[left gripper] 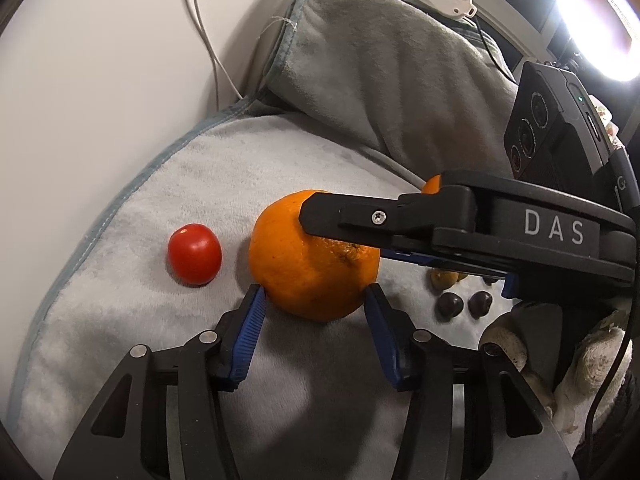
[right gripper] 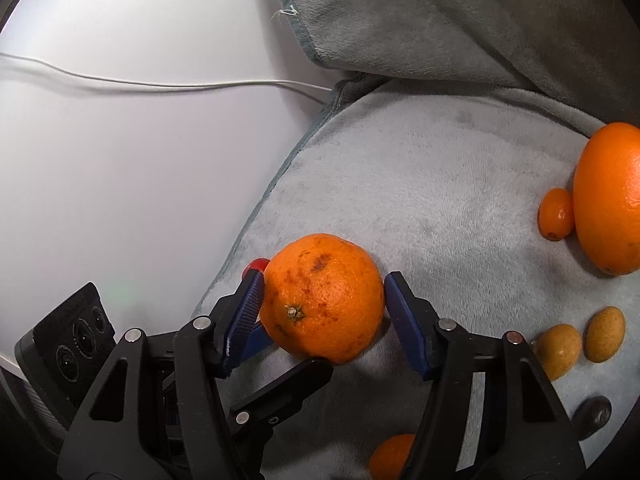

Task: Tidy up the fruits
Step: 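Close both grippers around the large orange and lift it, then carry the held orange over the white floral plate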

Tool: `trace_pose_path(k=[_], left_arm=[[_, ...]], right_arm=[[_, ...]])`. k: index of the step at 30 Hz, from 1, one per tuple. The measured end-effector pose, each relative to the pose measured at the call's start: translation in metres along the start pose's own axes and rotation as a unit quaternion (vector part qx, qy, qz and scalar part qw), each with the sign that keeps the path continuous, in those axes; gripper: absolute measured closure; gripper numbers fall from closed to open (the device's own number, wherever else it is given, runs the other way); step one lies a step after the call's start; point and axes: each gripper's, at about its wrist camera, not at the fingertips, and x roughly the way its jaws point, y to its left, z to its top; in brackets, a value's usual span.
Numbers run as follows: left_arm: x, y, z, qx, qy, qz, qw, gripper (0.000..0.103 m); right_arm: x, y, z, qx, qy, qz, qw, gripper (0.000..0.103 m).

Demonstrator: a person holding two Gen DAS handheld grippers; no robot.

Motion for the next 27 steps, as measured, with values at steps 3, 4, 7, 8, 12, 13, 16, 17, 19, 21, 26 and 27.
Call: trace_pose_path(k=[3, 4, 7, 8, 12, 13, 16, 17, 19, 21, 26, 27], left_arm=[[-0.006, -0.004, -0.003, 0.003, -0.005, -0.001, 1.0000, 0.053], [-0.008, -0.006, -0.004, 0.004, -0.006, 0.000, 1.0000, 0.053], [-0.014, -0.012, -0.006, 0.010, -0.011, 0.000, 0.9999, 0.053], [-0.017, -0.015, -0.008, 0.012, -0.013, -0.001, 0.9999, 0.053], [-0.027, -0.026, -0.012, 0.020, -0.020, -0.005, 0.9996, 0.053], [-0.030, -0.030, -0.014, 0.024, -0.022, -0.007, 0.9995, 0.053], [-0.037, -0.043, -0.018, 0.033, -0.024, -0.013, 0.9991, 0.053], [-0.036, -0.047, -0.018, 0.036, -0.025, -0.015, 0.9989, 0.053], [-0.040, -0.057, -0.022, 0.043, -0.026, -0.022, 0.9985, 0.053], [-0.041, -0.066, -0.025, 0.048, -0.027, -0.028, 0.9981, 0.053], [-0.041, -0.092, -0.034, 0.059, -0.026, -0.046, 0.9969, 0.053], [-0.040, -0.098, -0.036, 0.061, -0.025, -0.050, 0.9965, 0.053]], right_arm=[[-0.005, 0.001, -0.002, -0.002, -0.002, 0.001, 1.000, 0.038], [-0.008, 0.002, -0.003, -0.002, -0.003, 0.002, 1.000, 0.038], [-0.016, 0.003, -0.006, -0.003, -0.008, 0.003, 1.000, 0.038], [-0.020, 0.004, -0.008, -0.003, -0.010, 0.003, 1.000, 0.038], [-0.037, 0.006, -0.015, -0.007, -0.021, 0.001, 1.000, 0.038], [-0.042, 0.006, -0.017, -0.007, -0.024, 0.000, 1.000, 0.038], [-0.056, 0.005, -0.023, -0.007, -0.033, -0.002, 0.999, 0.038], [-0.061, 0.006, -0.025, -0.007, -0.037, -0.003, 0.999, 0.038], [-0.073, 0.005, -0.032, -0.008, -0.045, -0.007, 0.999, 0.038], [-0.084, 0.003, -0.037, -0.007, -0.052, -0.012, 0.999, 0.038], [-0.112, -0.006, -0.051, 0.000, -0.072, -0.029, 0.997, 0.038], [-0.119, -0.008, -0.054, 0.002, -0.075, -0.032, 0.997, 0.038]])
